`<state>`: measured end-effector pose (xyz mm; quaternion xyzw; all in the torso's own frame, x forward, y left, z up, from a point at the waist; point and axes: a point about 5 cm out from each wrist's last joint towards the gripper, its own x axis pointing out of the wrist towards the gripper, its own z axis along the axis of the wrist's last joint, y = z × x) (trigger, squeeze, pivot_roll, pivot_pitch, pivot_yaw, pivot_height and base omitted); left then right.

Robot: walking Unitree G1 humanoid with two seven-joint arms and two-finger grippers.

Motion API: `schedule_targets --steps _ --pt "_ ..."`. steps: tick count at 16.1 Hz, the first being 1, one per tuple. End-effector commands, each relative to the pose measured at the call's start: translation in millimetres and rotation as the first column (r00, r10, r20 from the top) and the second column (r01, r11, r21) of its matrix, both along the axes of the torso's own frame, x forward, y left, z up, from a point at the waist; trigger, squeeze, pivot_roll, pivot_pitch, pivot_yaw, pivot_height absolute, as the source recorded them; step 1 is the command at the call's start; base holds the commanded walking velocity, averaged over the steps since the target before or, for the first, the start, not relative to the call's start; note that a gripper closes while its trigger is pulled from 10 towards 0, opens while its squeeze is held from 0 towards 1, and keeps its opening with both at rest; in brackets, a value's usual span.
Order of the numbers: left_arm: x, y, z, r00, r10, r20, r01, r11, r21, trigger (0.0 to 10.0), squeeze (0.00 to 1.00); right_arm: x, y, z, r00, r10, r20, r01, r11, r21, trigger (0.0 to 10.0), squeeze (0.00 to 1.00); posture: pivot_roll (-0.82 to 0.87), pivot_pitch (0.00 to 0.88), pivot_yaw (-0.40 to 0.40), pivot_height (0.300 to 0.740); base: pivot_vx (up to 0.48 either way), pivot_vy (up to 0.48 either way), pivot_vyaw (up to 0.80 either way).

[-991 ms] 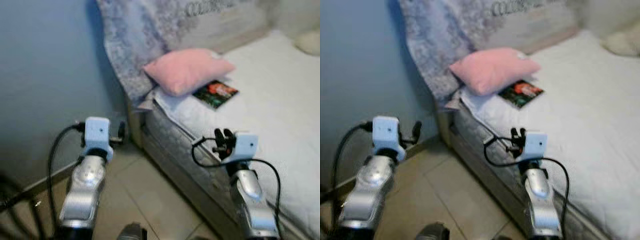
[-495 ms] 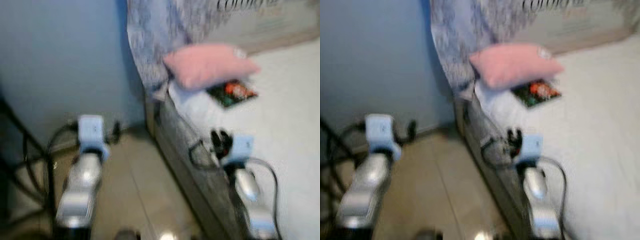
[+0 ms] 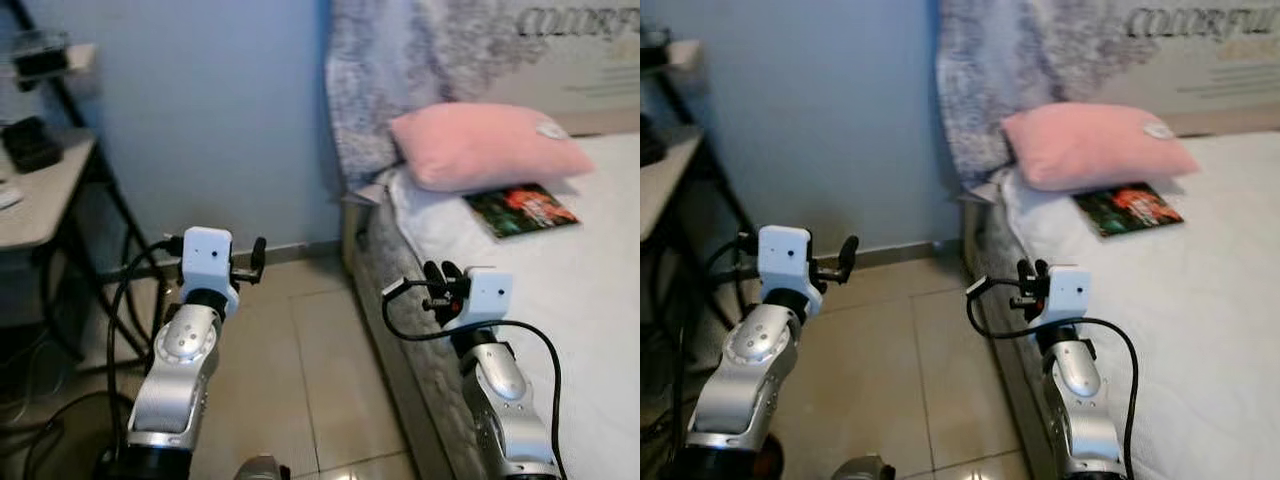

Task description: Clean up the room

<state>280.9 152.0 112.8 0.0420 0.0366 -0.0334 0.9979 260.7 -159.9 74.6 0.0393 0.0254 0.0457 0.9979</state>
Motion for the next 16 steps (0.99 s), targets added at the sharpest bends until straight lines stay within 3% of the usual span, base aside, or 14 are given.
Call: schedule_targets --steps 1,7,9,16 --pt "2.0 -2.7 2 1.000 -0.012 0.005 0.012 1.000 0.012 10.0 0.00 1.3 -1.8 1 1.000 -0.003 -0.005 0.003 1.000 0.016 10.0 0.00 -0.01 0.000 0.026 0.710 0.000 0.000 0.58" --pt "-6.5 12.5 -2 1.000 0.022 -0.003 -0.022 0.999 -0.030 10.0 0.00 -1.8 -5.9 -1 1.000 -0.014 -0.008 0.014 1.000 0.018 10.0 0.00 0.00 0.000 0.022 0.710 0.000 0.000 0.55" --pt "-4.6 10.3 7 0.999 0.025 0.040 -0.024 0.999 -0.038 10.0 0.00 -0.1 -3.5 1 1.000 -0.001 -0.003 0.001 1.000 0.019 10.0 0.00 0.01 0.000 0.019 0.710 0.289 0.343 0.54" --pt "-1.2 11.6 7 0.999 0.005 0.035 -0.005 1.000 -0.004 10.0 0.00 3.0 -6.4 -3 1.000 -0.022 -0.022 0.022 1.000 0.019 10.0 0.00 0.02 0.000 0.015 0.710 0.333 0.310 0.54"
